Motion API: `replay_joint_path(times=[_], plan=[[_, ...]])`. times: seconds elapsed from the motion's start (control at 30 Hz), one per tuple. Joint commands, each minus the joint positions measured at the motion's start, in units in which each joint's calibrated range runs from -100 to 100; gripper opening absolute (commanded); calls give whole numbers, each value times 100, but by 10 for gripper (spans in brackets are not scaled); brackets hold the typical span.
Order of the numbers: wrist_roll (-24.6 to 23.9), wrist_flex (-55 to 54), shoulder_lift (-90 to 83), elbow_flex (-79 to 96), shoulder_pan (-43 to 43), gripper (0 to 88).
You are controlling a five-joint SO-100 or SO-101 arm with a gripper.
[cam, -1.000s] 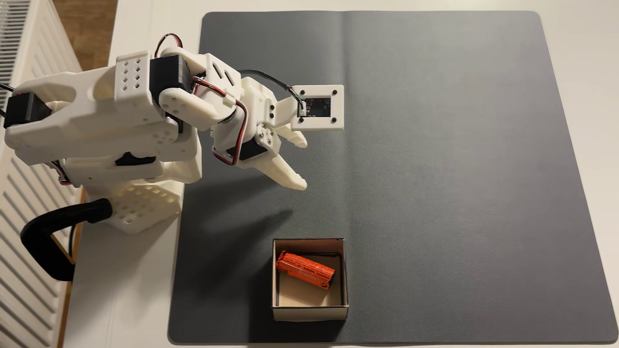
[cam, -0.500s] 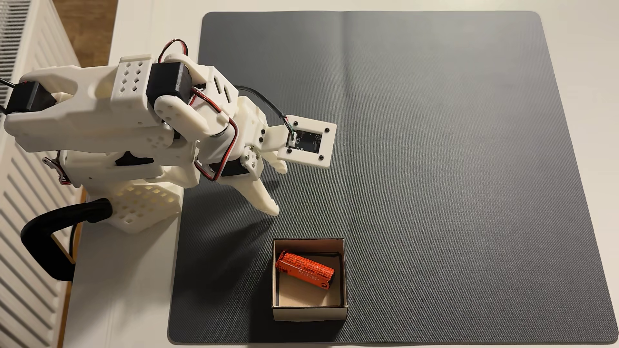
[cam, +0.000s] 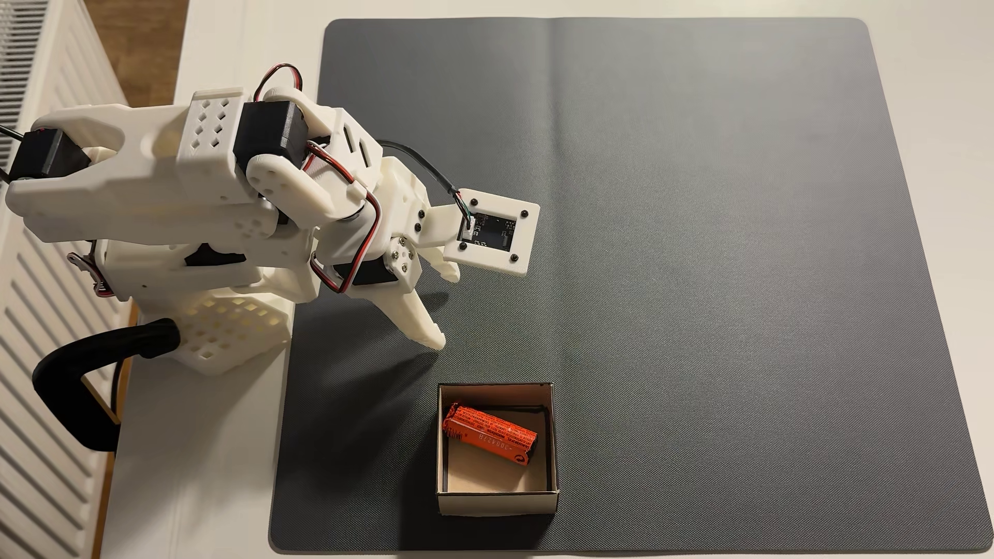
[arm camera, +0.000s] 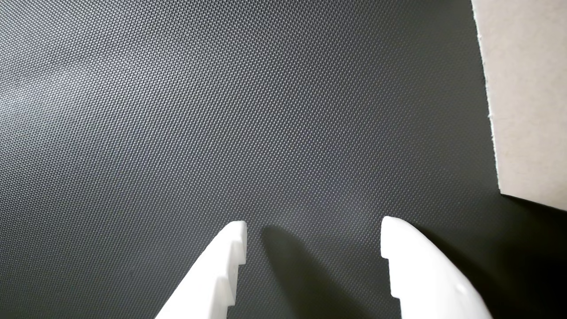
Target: Pick the red object and place it in the box
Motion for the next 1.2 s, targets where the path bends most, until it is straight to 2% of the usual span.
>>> replay_joint_path(times=[0.0, 0.43, 0.73, 1.17], plan=[[1, 20, 40, 55, -37, 234], [-36, 274, -20, 55, -364, 229], [-4, 274, -20, 55, -386, 8], [1, 274, -20, 55, -393, 12]])
